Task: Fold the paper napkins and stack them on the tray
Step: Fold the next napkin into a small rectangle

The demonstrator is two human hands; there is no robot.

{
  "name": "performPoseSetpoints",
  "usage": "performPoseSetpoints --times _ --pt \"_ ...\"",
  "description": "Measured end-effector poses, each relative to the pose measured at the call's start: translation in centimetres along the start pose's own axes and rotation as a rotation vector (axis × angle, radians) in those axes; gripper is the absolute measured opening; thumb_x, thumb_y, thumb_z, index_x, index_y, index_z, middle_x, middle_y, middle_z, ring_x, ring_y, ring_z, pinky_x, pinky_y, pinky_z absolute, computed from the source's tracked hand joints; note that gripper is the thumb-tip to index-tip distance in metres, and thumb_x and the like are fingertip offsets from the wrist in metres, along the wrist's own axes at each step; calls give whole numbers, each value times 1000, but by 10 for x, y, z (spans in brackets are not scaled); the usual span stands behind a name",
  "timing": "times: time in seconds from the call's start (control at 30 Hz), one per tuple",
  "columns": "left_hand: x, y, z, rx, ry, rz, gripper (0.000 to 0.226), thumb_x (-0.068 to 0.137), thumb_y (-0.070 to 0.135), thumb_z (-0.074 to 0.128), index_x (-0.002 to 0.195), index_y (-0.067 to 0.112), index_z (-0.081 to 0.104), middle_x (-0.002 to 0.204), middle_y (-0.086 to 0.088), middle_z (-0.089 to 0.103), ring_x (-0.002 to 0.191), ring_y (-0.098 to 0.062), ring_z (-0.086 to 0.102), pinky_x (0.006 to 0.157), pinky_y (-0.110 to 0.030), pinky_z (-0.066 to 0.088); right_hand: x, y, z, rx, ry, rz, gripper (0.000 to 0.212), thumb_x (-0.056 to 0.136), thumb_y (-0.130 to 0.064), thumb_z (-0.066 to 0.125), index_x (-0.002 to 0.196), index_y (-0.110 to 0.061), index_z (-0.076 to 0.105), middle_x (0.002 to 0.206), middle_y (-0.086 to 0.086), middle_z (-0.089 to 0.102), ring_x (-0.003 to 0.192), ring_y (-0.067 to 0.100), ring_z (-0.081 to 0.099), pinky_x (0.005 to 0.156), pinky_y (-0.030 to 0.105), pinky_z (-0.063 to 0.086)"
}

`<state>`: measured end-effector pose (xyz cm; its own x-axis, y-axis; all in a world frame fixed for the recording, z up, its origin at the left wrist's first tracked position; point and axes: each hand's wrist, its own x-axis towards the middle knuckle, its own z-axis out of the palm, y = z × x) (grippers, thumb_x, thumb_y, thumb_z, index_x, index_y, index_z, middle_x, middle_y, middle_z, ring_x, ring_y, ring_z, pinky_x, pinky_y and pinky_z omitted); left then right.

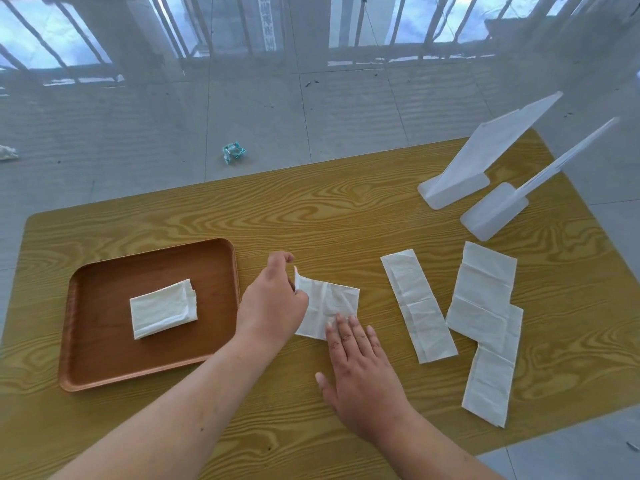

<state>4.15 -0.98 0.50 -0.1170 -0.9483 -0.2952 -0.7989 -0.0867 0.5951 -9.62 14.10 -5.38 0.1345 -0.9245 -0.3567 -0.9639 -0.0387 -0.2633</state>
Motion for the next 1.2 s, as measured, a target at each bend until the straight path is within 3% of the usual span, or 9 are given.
performPoseSetpoints --times 0.23,0.33,0.4,0.53,0.63,0.87,1.0,1.1,1.2 --pt "-9 2 17 -122 -282 67 45 86 45 72 124 42 49 93 19 68 74 0 65 65 -24 50 0 -4 -3 3 -13 4 78 104 -54 20 160 -4 -2 168 16 -10 154 32 -15 125 52 5" --pt "-9 -8 17 -86 -143 21 29 88 52 65 112 36 61 85 15 68 73 -2 63 62 -26 47 0 -2 -3 10 -1 5 78 104 -53 20 159 -4 -3 168 15 -11 154 32 -14 125 52 5" --pt "-9 -18 16 32 -34 -54 39 88 58 61 116 30 60 94 15 65 80 -5 60 64 -30 43 0 -1 -2 14 -5 3 77 104 -53 18 158 -7 -10 168 12 -16 153 29 -19 126 50 0" --pt "-13 -32 23 172 -100 -152 69 81 72 65 128 23 55 122 3 60 106 -20 61 76 -34 43 3 -1 -4 38 19 19 76 103 -48 23 160 -9 -7 167 8 -14 154 25 -16 124 42 -8" --pt "-16 -32 30 201 -73 -134 66 76 70 72 120 23 57 115 4 59 103 -19 58 75 -33 42 5 1 -6 61 26 17 73 103 -44 25 161 -10 -4 169 6 -8 155 22 -13 122 37 -11" --pt "-9 -23 34 18 -187 -144 13 84 34 70 86 26 60 88 7 67 78 -13 59 63 -34 45 2 6 -6 74 30 -7 65 104 -28 24 162 -13 -1 169 4 -10 154 18 -16 122 37 -12" --pt "-9 -21 24 -55 -91 -208 11 82 25 65 85 30 56 84 9 66 75 -11 60 57 -32 41 1 7 -5 121 66 -9 67 99 -23 31 162 -13 12 170 5 7 156 18 -4 124 38 -3" --pt "-11 -22 15 40 26 -80 14 84 24 63 88 31 52 86 13 61 75 -8 57 56 -29 39 -1 6 -7 135 87 -9 67 93 -23 33 160 -13 26 167 6 26 155 22 14 124 40 8" --pt "-15 -20 15 164 39 152 16 87 30 65 100 30 55 91 14 57 83 -13 56 67 -30 42 -1 5 -9 138 89 -10 67 91 -26 26 157 -16 33 164 4 34 154 24 21 124 42 14"
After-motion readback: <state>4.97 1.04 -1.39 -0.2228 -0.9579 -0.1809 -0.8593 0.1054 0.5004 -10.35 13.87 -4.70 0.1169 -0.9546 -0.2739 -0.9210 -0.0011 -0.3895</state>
